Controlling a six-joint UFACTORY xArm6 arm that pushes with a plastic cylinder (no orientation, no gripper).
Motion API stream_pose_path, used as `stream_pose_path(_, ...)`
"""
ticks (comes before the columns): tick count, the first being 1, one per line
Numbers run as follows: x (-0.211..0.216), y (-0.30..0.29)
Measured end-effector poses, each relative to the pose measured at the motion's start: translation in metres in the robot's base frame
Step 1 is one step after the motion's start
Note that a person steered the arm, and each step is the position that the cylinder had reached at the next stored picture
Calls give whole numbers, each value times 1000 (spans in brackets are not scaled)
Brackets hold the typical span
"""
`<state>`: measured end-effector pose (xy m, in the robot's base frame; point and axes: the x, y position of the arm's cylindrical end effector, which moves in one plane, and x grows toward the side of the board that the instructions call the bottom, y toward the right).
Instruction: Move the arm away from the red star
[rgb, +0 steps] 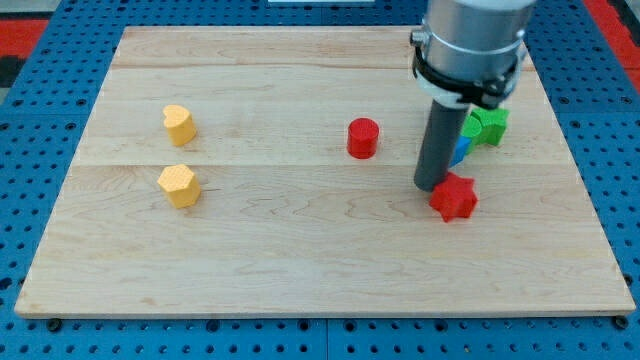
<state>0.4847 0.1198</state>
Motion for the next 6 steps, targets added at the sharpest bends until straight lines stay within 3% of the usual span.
stream_pose_path(2,37,22)
stream_pose_path(4,2,-19)
stream_pose_path(6,-59,-22)
